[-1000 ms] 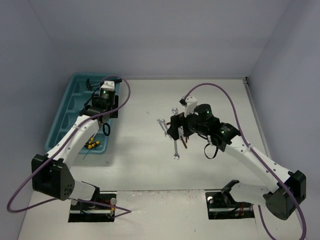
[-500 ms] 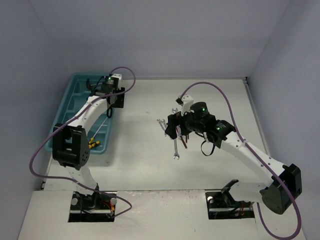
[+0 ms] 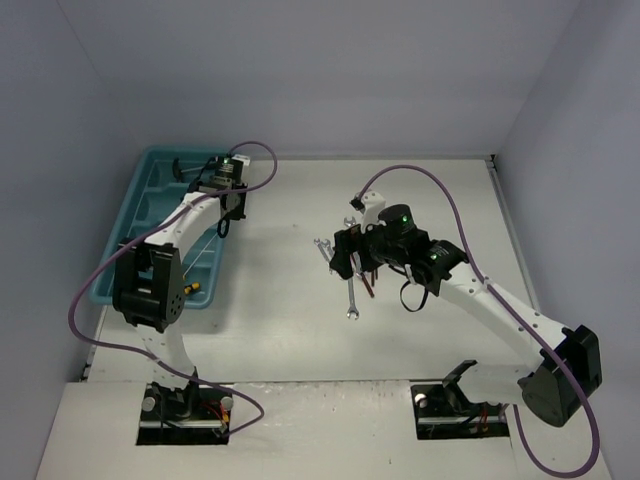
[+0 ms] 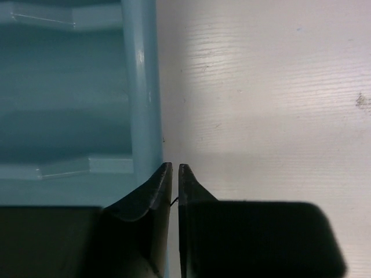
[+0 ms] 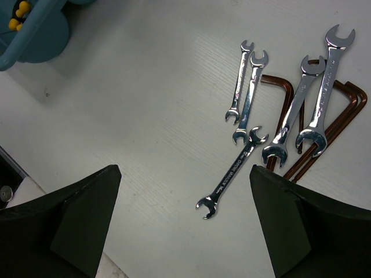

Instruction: Sort the tools into containers

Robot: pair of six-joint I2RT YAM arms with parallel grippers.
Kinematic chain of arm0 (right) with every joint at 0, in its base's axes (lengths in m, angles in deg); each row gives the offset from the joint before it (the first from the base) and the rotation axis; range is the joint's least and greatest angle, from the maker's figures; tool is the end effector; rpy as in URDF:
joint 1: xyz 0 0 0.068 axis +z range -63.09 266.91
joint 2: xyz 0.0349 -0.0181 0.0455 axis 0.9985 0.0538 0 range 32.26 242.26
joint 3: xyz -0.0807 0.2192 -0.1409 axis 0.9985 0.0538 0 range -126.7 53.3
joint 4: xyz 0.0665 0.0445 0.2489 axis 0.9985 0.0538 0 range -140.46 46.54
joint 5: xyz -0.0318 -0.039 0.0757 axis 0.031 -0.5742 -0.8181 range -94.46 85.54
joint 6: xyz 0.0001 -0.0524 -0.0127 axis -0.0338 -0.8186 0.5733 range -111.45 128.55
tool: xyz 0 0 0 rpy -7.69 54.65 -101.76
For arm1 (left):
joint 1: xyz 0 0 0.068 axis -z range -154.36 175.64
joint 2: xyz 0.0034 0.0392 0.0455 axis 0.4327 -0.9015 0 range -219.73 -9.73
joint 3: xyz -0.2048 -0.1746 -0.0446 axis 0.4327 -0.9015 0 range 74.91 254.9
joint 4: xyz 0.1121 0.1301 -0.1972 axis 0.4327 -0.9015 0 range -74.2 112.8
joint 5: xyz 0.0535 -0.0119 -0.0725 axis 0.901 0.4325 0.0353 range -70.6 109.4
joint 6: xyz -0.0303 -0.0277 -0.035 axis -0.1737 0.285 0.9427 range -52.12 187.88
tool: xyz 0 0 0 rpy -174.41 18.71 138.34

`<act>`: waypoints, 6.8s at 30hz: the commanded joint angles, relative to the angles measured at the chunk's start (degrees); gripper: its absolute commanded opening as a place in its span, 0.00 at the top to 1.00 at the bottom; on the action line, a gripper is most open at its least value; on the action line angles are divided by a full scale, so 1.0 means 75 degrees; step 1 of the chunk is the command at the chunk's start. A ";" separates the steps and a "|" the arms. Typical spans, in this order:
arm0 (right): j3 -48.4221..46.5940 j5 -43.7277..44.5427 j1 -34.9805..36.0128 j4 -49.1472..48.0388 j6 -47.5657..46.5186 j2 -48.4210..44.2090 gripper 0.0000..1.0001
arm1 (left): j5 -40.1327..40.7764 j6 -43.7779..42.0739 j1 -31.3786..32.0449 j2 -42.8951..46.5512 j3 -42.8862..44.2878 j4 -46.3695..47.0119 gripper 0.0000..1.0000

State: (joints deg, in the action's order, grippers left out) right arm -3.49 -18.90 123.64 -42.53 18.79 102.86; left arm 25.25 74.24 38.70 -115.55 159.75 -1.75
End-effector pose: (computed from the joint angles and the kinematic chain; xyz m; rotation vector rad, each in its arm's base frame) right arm 0.2233 0.1778 0.3221 -0.6294 1.9199 0.7777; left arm 0.4089 -0.0912 0.2577 0.0885 2.3589 -0.0437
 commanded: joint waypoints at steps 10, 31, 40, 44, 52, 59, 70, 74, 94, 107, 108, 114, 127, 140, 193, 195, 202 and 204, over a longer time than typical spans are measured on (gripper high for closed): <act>-0.0258 0.0108 0.0007 -0.0400 -0.0018 -0.0234 0.09 | 0.0401 0.0003 0.0017 0.1758 -0.0937 0.0041 1.00; 0.0197 -0.0032 0.0013 -0.0400 0.0009 -0.0904 0.09 | 0.1100 0.1067 0.0087 0.4567 -0.3589 -0.0864 1.00; 0.0319 -0.0057 0.0013 -0.0400 0.0029 -0.1033 0.09 | 0.1485 0.2083 0.0089 0.5310 -0.4072 -0.1724 1.00; 0.0330 -0.0079 0.0013 -0.0400 0.0041 -0.1039 0.09 | 0.1352 0.2385 0.0092 0.5579 -0.4281 -0.1931 0.99; 0.0401 -0.0091 0.0018 -0.0400 0.0047 -0.1062 0.08 | 0.0980 0.2608 0.0099 0.5922 -0.4442 -0.2075 0.73; 0.0284 0.0122 0.0013 -0.0377 0.0100 -0.1010 0.08 | 0.0676 0.2550 0.0099 0.5947 -0.3189 -0.2207 0.63; 0.0401 0.0178 0.0013 -0.0388 0.0209 -0.1076 0.09 | 0.1893 0.3559 0.0075 0.6611 -0.2948 -0.3805 0.63; 0.0461 0.0094 0.0013 -0.0388 0.0240 -0.1058 0.09 | 0.2075 0.4395 0.0075 0.7436 -0.3557 -0.3888 0.62; 0.0416 -0.0266 0.0095 -0.0400 0.0228 -0.0881 0.09 | 0.2534 0.5707 0.0063 0.7956 -0.4094 -0.5152 0.59; 0.0424 -0.0255 0.0106 -0.0412 0.0198 -0.0834 0.09 | 0.1692 0.6380 0.0087 0.7077 -0.4148 -0.4958 0.58; 0.0421 -0.0252 0.0109 -0.0415 0.0193 -0.0832 0.09 | 0.1627 0.6428 0.0090 0.7004 -0.4101 -0.4848 0.58; 0.0430 -0.0214 0.0118 -0.0424 0.0193 -0.0850 0.09 | 0.1202 0.6804 0.0235 0.6469 -0.3822 -0.4306 0.59; 0.0494 -0.0079 0.0118 -0.0412 0.0217 -0.0940 0.09 | 0.1283 0.7330 0.0697 0.5093 -0.3436 -0.2818 0.60; 0.0488 -0.0095 0.0118 -0.0395 0.0134 -0.1085 0.08 | 0.0908 0.3464 0.0690 0.5224 -0.1716 -0.2335 0.60; -0.5576 0.1608 0.4735 -0.0898 0.0902 0.5658 0.74 | 0.1223 0.2012 -0.2081 0.6369 0.0646 -0.4291 0.24; -0.5597 0.1597 0.4735 -0.0913 0.0878 0.5679 0.79 | 0.1214 0.2012 -0.2090 0.6381 0.0622 -0.4296 0.24; -0.5572 0.1546 0.4723 -0.0998 0.0694 0.5776 1.00 | 0.1139 0.2071 -0.2093 0.6434 0.0520 -0.4273 0.25; -0.5458 0.1450 0.4703 -0.1307 0.0591 0.5837 1.00 | 0.1076 0.2103 -0.2093 0.6457 0.0455 -0.4264 0.24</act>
State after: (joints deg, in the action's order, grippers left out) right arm -42.73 -7.44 158.86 -46.80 24.71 146.56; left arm 34.09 90.43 22.90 -67.68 163.12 -35.45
